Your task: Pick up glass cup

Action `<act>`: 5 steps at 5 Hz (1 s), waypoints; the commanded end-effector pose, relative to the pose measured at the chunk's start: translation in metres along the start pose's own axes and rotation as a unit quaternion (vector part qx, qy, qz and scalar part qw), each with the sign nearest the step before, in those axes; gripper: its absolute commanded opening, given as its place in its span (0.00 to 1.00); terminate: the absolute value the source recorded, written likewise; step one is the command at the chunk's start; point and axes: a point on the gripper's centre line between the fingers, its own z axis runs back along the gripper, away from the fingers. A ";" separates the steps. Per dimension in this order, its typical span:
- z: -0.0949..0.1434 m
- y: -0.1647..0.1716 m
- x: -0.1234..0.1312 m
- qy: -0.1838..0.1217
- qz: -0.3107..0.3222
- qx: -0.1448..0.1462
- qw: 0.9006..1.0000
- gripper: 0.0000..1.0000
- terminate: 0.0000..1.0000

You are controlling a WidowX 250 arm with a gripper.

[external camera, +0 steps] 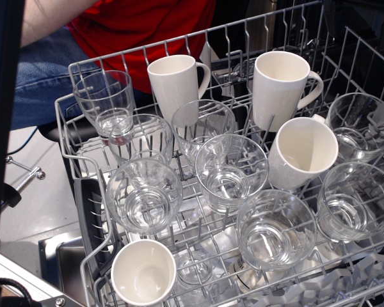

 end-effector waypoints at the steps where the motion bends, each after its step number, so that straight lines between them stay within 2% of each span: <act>1: 0.000 0.000 0.000 0.000 0.000 0.000 1.000 1.00 0.00; 3: -0.049 0.015 0.010 -0.056 -0.012 -0.009 0.998 1.00 0.00; 4: -0.074 0.018 0.009 -0.066 -0.021 -0.007 0.998 1.00 0.00; 5: -0.086 0.018 0.020 -0.074 -0.022 0.013 0.997 1.00 0.00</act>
